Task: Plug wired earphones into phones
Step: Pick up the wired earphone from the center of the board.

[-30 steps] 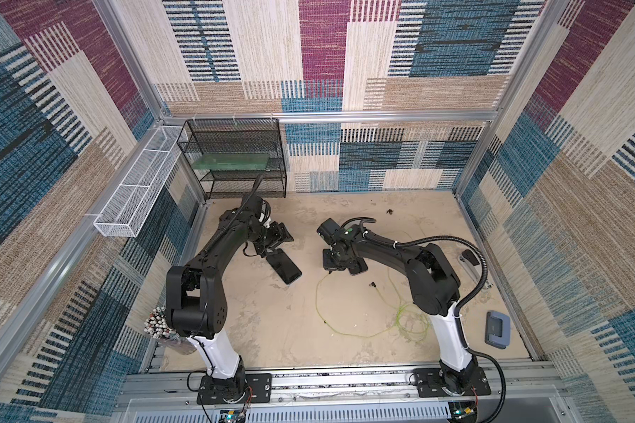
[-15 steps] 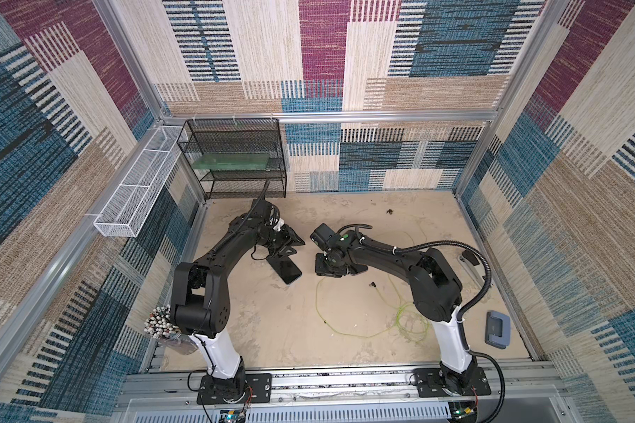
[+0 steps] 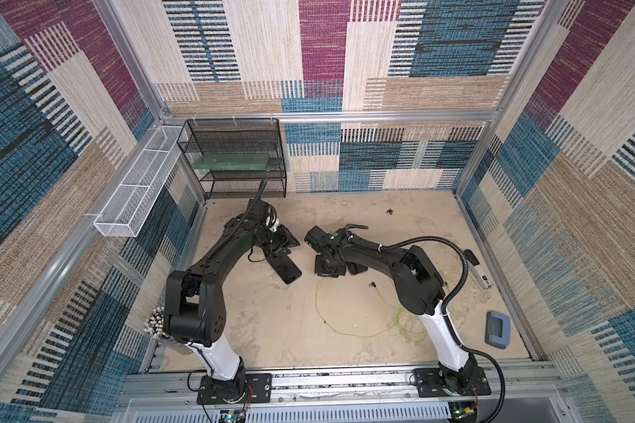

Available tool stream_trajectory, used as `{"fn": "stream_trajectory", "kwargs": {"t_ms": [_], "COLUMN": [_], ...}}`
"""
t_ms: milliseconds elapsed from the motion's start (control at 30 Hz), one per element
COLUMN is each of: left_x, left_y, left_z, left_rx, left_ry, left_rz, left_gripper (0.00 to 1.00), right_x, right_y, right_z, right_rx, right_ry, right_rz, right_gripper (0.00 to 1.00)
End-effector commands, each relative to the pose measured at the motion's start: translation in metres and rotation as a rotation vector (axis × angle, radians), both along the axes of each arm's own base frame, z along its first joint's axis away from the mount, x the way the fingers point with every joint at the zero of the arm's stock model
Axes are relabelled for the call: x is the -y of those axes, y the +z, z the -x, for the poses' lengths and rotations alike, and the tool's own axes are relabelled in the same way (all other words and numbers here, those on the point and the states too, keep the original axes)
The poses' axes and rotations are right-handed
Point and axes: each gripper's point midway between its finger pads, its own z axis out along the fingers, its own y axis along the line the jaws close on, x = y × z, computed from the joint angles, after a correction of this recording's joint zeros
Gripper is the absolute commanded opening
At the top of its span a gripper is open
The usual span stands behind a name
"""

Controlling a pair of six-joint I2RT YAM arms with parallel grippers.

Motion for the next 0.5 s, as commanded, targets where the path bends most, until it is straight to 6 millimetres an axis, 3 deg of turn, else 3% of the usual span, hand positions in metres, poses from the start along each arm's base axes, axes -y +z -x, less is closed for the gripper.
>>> {"fn": "stream_trajectory", "kwargs": {"t_ms": [0,233,467], "left_x": [0.008,0.052,0.067], "left_y": [0.001,-0.009,-0.020], "left_z": [0.001,0.007,0.005], "left_rx": [0.010,-0.025,-0.031], "left_ry": [-0.017,-0.073,-0.076], "left_rz": [0.037,0.242,0.330], "left_gripper": [0.46,0.53,0.62], "right_x": [0.026,0.011,0.001], "right_y": [-0.015,0.012,0.041], "right_z": [0.014,-0.002,0.001], "right_rx": [-0.067,0.002,0.030], "right_ry": [0.030,0.100,0.111], "right_rz": [0.101,-0.052,-0.281], "right_gripper": [0.11,0.01,0.00]}}
